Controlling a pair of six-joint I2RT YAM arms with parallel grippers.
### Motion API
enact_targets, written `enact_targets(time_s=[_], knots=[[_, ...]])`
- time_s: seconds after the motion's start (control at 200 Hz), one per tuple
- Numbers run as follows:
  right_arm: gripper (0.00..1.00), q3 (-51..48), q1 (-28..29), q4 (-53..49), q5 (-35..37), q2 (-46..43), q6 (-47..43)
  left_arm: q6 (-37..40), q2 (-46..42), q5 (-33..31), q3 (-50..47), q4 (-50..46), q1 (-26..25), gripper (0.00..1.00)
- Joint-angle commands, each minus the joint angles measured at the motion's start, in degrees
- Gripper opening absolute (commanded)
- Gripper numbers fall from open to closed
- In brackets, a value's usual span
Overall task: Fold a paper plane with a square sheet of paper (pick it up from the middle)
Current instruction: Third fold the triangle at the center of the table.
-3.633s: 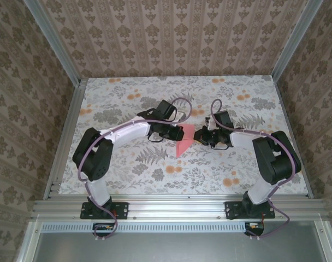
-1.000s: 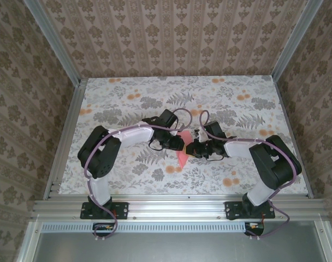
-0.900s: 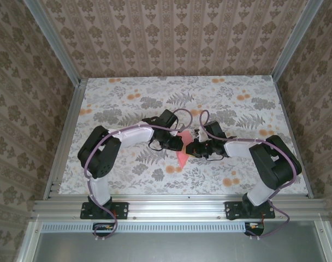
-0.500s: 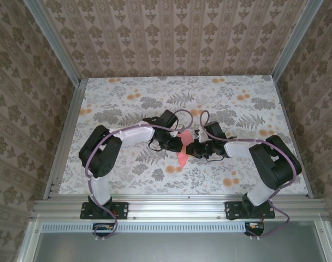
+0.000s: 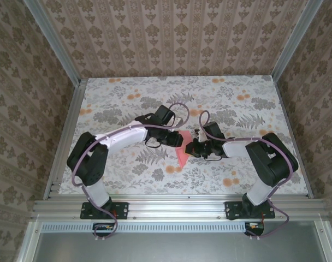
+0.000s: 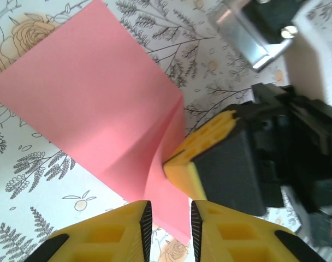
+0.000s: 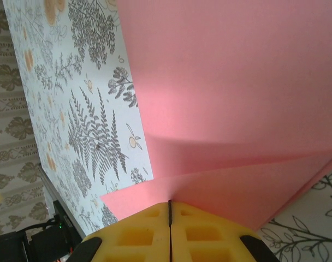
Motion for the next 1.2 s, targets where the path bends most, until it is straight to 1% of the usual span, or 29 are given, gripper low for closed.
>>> enact_targets(time_s=[0.0, 0.115, 0.275, 0.44, 0.6, 0.89, 1.005, 1.195], knots=[[0.08, -1.0, 0.4, 1.8, 2.0, 0.2, 1.7, -1.0, -0.7, 0.6, -1.2, -0.3, -1.0, 0.23], [0.08, -1.5, 0.4, 2.4, 3.0, 0.2, 2.6, -1.1, 1.6, 1.8, -0.6, -0.2, -1.6, 0.15], [0.08, -2.0, 0.4, 2.6, 4.2, 0.2, 2.9, -1.4, 5.6, 1.9, 0.6, -0.1, -2.1, 0.08], [0.08, -2.5, 0.4, 3.3, 4.8, 0.2, 3.7, -1.1, 8.0, 1.4, 1.1, 0.3, -2.1, 0.06], [0.08, -2.6, 0.4, 3.4, 4.5, 0.2, 4.0, -0.3, 10.2, -0.6, 1.4, -0.1, -2.1, 0.05], [0.09, -5.0, 0.5, 2.9, 3.8, -5.1, 4.7, 1.1, 12.6, -5.9, 1.8, -1.8, -2.0, 0.02], [0.09, -6.9, 1.3, 4.0, 3.5, -6.6, 5.7, 1.5, 13.2, -6.1, 1.6, -1.8, -2.0, 0.02], [0.09, -8.4, 2.5, 5.9, 4.0, -6.4, 7.4, 2.2, 14.2, -6.2, 2.0, -2.0, -1.9, 0.02]])
